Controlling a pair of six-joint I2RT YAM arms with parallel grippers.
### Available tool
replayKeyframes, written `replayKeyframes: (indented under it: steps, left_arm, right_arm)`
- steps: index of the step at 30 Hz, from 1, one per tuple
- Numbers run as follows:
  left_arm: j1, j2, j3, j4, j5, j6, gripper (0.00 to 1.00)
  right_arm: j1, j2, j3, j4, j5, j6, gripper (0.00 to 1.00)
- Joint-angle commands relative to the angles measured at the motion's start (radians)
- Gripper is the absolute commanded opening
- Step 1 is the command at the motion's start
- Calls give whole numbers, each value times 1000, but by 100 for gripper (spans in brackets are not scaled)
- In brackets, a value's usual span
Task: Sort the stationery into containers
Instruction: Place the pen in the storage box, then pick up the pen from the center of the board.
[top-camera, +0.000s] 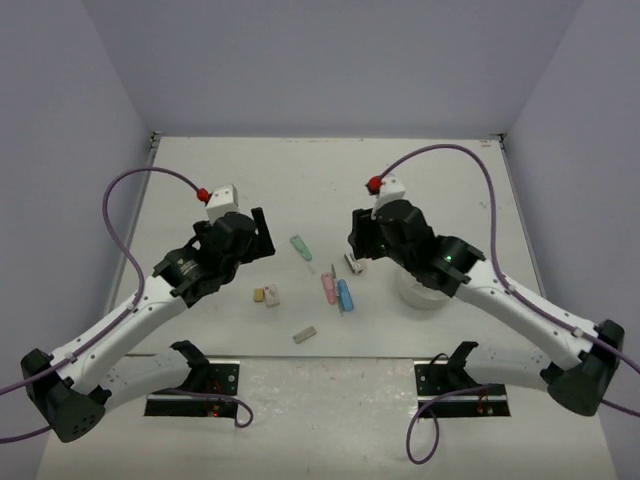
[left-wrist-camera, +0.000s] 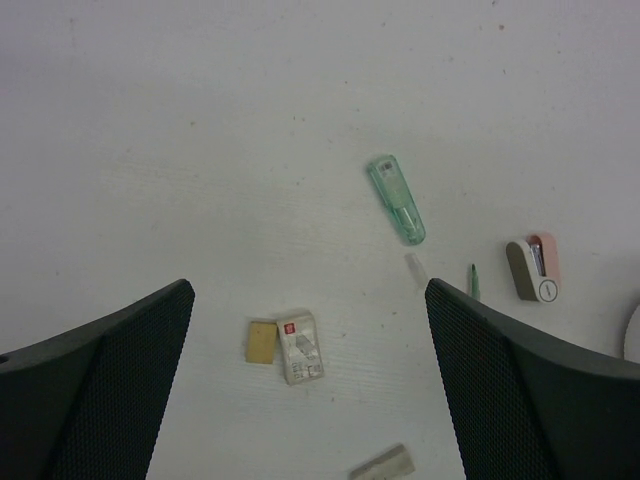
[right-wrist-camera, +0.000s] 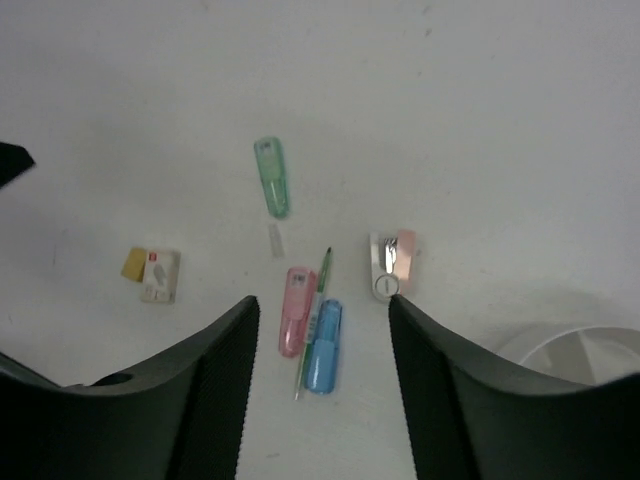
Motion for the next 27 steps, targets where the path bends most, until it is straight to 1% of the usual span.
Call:
replayKeyframes:
  steps: [1, 4, 8, 10, 12, 13, 15, 19, 27]
  left_arm:
    - [4, -115, 52, -82, -67, 62, 100]
    - [3, -179, 46, -116, -82, 90, 100]
    - [2, -228, 21, -126, -37, 132, 100]
    - [3, -241, 1, -112, -5, 154, 100]
    - [3, -249, -35, -96, 10, 163, 100]
    - [3, -248, -38, -92, 10, 163, 100]
    - [3, -241, -44, -78, 33, 171, 100]
    - [1, -227, -54, -52, 65, 190, 100]
    - [3, -231, -61, -44, 76, 196, 100]
  right_arm:
    - [42, 215, 39, -21, -99, 71, 48]
    - [46, 330, 60, 1, -97, 105, 35]
    - [55, 462, 84, 9, -68, 140, 33]
    - [63, 499, 94, 9, -68, 151, 31]
    - [72, 522, 93, 14, -73, 165, 21]
    - [76, 529, 93, 17, -74, 166, 20]
    - [85, 549, 84, 22, -79, 184, 14]
    - [93, 572, 60, 29, -75, 209, 13]
    - [105, 612, 37, 28, -67, 231, 13]
